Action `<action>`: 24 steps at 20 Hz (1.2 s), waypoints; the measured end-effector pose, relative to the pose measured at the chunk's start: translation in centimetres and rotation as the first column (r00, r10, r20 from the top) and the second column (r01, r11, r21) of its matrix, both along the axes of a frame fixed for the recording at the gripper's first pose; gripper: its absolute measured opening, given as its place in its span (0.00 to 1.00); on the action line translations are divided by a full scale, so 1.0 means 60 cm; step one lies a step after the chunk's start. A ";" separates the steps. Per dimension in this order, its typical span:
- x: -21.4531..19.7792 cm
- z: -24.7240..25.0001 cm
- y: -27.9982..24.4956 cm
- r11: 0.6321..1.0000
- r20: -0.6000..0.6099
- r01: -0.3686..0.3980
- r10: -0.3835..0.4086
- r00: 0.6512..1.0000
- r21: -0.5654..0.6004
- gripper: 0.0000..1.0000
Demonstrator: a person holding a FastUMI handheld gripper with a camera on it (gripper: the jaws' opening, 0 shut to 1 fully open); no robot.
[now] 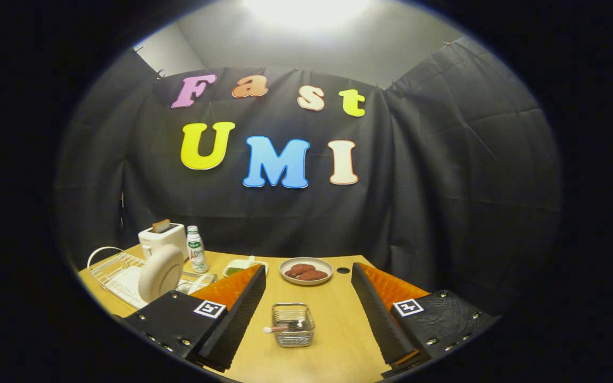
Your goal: Take the plate from the dish rack, then take the spoon from the basket and place it into the plate.
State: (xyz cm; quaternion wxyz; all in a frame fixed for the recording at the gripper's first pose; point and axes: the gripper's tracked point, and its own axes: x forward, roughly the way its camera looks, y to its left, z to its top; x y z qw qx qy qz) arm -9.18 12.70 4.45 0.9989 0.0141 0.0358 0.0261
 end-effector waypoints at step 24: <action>0.079 -0.111 0.431 0.999 -0.281 -0.052 0.052 0.958 0.010 0.86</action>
